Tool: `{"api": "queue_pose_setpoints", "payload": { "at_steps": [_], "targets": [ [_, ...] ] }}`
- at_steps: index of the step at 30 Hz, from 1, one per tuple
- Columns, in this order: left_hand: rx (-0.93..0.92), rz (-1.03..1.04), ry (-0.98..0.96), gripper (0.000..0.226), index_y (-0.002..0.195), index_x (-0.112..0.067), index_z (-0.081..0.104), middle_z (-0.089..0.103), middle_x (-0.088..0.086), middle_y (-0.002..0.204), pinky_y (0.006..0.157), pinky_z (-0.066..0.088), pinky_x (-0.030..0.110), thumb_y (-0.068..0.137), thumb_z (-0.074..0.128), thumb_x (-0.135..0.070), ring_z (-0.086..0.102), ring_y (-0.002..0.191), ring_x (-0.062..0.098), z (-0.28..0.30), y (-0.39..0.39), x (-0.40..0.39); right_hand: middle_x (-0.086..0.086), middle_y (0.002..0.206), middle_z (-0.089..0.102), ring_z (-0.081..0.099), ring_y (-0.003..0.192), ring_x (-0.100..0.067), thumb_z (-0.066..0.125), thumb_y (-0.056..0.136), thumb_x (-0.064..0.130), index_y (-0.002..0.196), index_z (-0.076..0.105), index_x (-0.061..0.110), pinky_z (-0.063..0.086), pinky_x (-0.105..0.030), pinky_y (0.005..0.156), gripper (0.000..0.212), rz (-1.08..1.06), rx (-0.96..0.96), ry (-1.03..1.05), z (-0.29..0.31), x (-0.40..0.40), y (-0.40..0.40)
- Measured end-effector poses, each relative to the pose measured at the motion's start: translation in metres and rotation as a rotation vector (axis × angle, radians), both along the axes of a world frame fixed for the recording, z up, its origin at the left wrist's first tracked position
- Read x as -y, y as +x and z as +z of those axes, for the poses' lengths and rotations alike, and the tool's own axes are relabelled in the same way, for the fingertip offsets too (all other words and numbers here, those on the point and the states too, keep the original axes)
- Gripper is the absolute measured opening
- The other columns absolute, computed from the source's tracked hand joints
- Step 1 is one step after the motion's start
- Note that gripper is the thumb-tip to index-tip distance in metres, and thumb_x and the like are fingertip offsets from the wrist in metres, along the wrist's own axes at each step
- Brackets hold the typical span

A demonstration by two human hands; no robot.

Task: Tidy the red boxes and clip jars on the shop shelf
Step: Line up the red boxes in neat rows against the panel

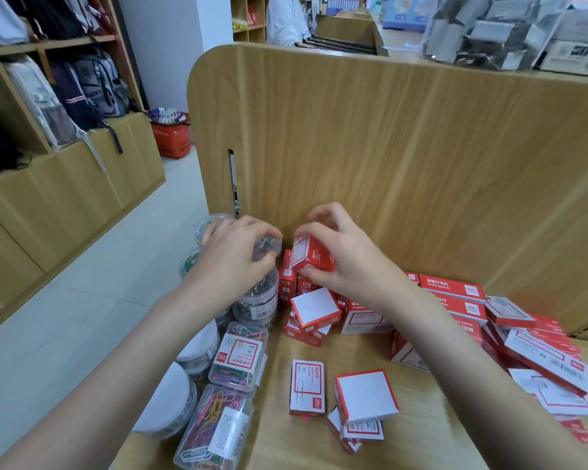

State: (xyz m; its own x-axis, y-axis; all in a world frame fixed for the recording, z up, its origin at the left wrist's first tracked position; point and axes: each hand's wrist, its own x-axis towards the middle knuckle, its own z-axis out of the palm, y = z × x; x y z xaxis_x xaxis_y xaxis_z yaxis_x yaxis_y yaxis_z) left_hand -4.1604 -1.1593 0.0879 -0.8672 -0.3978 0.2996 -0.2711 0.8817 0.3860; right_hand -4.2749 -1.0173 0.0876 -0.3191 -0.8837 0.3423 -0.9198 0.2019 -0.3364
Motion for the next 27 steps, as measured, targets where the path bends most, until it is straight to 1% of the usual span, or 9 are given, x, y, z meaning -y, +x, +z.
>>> {"api": "queue_pose_setpoints", "payload": {
  "at_steps": [3, 7, 9, 12, 16, 19, 21, 24, 27],
  "targets": [
    [0.009, -0.020, 0.018, 0.029, 0.114, -0.022, 0.061, 0.058, -0.001, 0.120, 0.102, 0.028, 0.040, 0.085, 0.058, -0.022, 0.048, 0.115, 0.024, -0.006, 0.007, 0.001, -0.010, 0.120, 0.043, 0.049, 0.109, -0.021, 0.069, 0.078, 0.018, 0.120, 0.051, 0.007, 0.040, -0.028, 0.094, 0.047, 0.018, 0.002, -0.008, -0.004, 0.010, 0.003],
    [-0.041, -0.033, 0.023, 0.037, 0.123, -0.021, 0.055, 0.055, -0.002, 0.124, 0.100, 0.027, 0.036, 0.087, 0.057, -0.021, 0.045, 0.116, 0.022, -0.009, 0.010, -0.002, -0.007, 0.111, 0.051, 0.051, 0.103, -0.015, 0.065, 0.082, 0.020, 0.112, 0.055, 0.007, 0.039, -0.022, 0.090, 0.035, -0.049, 0.042, -0.120, 0.002, -0.004, 0.009],
    [-0.072, -0.097, 0.036, 0.043, 0.129, -0.023, 0.051, 0.053, -0.003, 0.126, 0.098, 0.029, 0.035, 0.087, 0.057, -0.017, 0.045, 0.116, 0.021, -0.011, 0.011, -0.003, -0.005, 0.096, 0.057, 0.054, 0.091, -0.019, 0.064, 0.080, 0.029, 0.100, 0.058, 0.010, 0.041, -0.029, 0.080, 0.028, -0.099, 0.027, -0.019, 0.006, -0.021, 0.009],
    [-0.070, -0.153, 0.014, 0.041, 0.128, -0.026, 0.054, 0.055, -0.004, 0.125, 0.097, 0.030, 0.032, 0.088, 0.054, -0.013, 0.044, 0.114, 0.021, -0.016, 0.011, -0.005, -0.001, 0.079, 0.054, 0.048, 0.078, -0.020, 0.069, 0.072, 0.049, 0.083, 0.056, 0.015, 0.039, -0.034, 0.069, 0.038, -0.127, 0.036, 0.180, -0.001, -0.036, 0.022],
    [-0.043, -0.162, 0.000, 0.039, 0.123, -0.021, 0.059, 0.059, 0.000, 0.122, 0.097, 0.034, 0.040, 0.086, 0.056, -0.009, 0.047, 0.112, 0.028, -0.017, 0.008, -0.004, -0.008, 0.070, 0.060, 0.052, 0.073, -0.029, 0.060, 0.054, 0.071, 0.076, 0.055, 0.013, 0.039, -0.035, 0.062, 0.062, -0.307, -0.283, 0.274, -0.023, -0.026, 0.039],
    [-0.036, -0.165, 0.006, 0.040, 0.123, -0.021, 0.059, 0.058, 0.001, 0.124, 0.098, 0.034, 0.040, 0.085, 0.058, -0.007, 0.047, 0.113, 0.027, -0.015, 0.008, -0.003, -0.006, 0.065, 0.055, 0.051, 0.068, -0.029, 0.059, 0.052, 0.064, 0.071, 0.051, 0.016, 0.038, -0.034, 0.058, 0.052, -0.322, -0.322, 0.267, -0.022, -0.020, 0.044],
    [-0.035, -0.169, 0.013, 0.040, 0.123, -0.020, 0.059, 0.056, 0.000, 0.127, 0.100, 0.032, 0.037, 0.085, 0.057, -0.007, 0.047, 0.115, 0.026, -0.014, 0.008, -0.004, -0.001, 0.079, 0.048, 0.044, 0.078, -0.024, 0.063, 0.063, 0.053, 0.080, 0.044, 0.020, 0.034, -0.034, 0.068, 0.042, -0.245, -0.148, 0.217, -0.010, -0.027, 0.040],
    [-0.068, -0.208, 0.000, 0.038, 0.119, -0.012, 0.062, 0.060, 0.006, 0.124, 0.099, 0.036, 0.038, 0.083, 0.055, -0.002, 0.052, 0.113, 0.030, -0.015, 0.007, -0.006, 0.002, 0.088, 0.040, 0.045, 0.077, -0.017, 0.069, 0.065, 0.028, 0.088, 0.045, 0.023, 0.034, -0.022, 0.068, 0.033, -0.173, 0.220, 0.080, 0.012, -0.034, 0.026],
    [-0.083, -0.219, -0.004, 0.039, 0.119, -0.008, 0.061, 0.062, 0.009, 0.119, 0.096, 0.039, 0.039, 0.082, 0.053, 0.002, 0.053, 0.111, 0.031, -0.016, 0.007, -0.008, -0.001, 0.094, 0.040, 0.047, 0.081, -0.015, 0.067, 0.066, 0.022, 0.089, 0.055, 0.020, 0.039, -0.024, 0.078, 0.026, -0.224, 0.190, 0.011, 0.019, -0.024, 0.013]
  ]
}}
